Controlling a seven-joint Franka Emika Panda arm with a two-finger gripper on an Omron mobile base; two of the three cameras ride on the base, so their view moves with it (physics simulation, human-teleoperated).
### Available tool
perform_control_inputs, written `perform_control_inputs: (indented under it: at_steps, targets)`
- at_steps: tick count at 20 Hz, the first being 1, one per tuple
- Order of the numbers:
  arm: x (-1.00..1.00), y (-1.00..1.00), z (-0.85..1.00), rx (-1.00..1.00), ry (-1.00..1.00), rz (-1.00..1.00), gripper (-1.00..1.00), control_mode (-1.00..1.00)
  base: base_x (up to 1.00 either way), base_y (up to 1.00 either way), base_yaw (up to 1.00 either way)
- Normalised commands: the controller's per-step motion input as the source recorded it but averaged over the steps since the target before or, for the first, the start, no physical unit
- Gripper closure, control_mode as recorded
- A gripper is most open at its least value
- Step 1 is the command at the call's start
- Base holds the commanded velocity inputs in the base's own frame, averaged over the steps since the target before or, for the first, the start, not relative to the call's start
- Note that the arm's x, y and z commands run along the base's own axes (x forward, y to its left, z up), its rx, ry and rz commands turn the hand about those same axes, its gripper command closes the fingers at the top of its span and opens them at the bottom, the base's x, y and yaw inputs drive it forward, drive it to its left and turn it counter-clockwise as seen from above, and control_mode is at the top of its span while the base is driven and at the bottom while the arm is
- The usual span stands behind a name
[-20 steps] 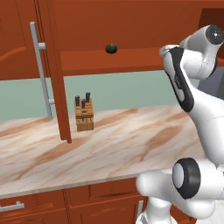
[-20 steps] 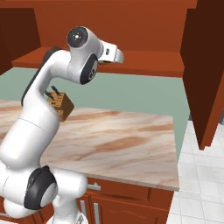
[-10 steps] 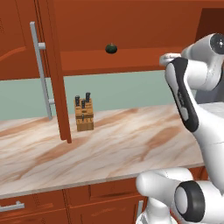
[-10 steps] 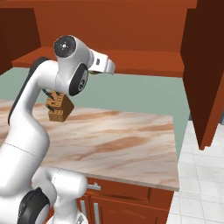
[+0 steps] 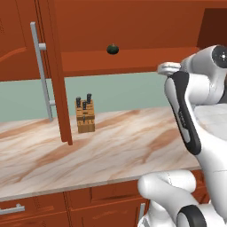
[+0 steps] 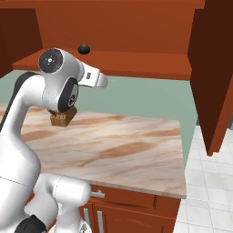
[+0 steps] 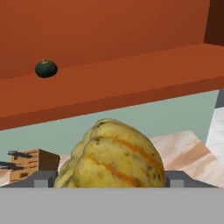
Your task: Pick the squashs from the cabinet and place them in one bowl. Pick the carrot from the sink and place it in the other bowl.
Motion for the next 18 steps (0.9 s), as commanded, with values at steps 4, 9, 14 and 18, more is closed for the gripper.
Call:
perform_control_inputs:
  at_steps: [4,9,14,18]
  targets:
    - [-0.26,0.18,-0.12,0.00,0.00,0.00,1.00,-1.00,0.00,0.00,0.00]
    - [-0.20,0.17,-0.12,0.00,0.01,0.00,1.00,-1.00,0.00,0.00,0.00]
    - [-0.09,0.10,-0.01,-0.01,-0.01,0.00,1.00,-1.00,0.00,0.00,0.00]
    - [-0.01,0.00,0.00,0.00,0.00,0.00,1.00,1.00,0.00,0.00,0.00]
